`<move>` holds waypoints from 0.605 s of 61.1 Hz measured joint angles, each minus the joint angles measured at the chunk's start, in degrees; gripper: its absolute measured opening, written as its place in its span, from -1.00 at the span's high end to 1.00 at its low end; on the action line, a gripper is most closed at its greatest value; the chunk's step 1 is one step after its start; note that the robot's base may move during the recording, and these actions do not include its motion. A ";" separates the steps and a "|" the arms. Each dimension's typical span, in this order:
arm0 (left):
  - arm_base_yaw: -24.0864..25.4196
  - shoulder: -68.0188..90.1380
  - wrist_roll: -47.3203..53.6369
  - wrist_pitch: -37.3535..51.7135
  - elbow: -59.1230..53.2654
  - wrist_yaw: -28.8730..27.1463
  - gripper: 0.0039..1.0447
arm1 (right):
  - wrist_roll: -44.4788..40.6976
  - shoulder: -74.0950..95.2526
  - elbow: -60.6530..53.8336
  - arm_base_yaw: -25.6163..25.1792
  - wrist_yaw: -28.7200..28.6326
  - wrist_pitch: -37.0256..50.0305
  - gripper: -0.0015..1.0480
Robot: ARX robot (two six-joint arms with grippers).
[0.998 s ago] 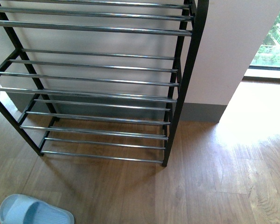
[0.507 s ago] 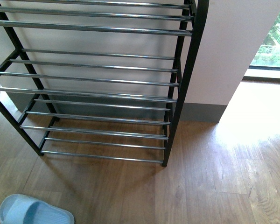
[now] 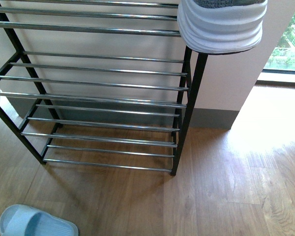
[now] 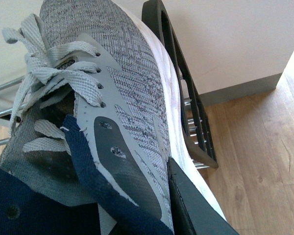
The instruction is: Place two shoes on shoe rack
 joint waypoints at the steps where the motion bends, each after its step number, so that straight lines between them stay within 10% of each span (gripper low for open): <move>1: 0.00 0.00 0.00 0.00 0.00 0.00 0.96 | -0.46 -0.61 -0.37 -0.02 -0.28 0.44 0.97; 37: 0.00 0.00 0.00 0.00 0.00 -0.02 0.96 | -13.57 -15.74 -11.32 -3.26 -11.72 10.95 0.97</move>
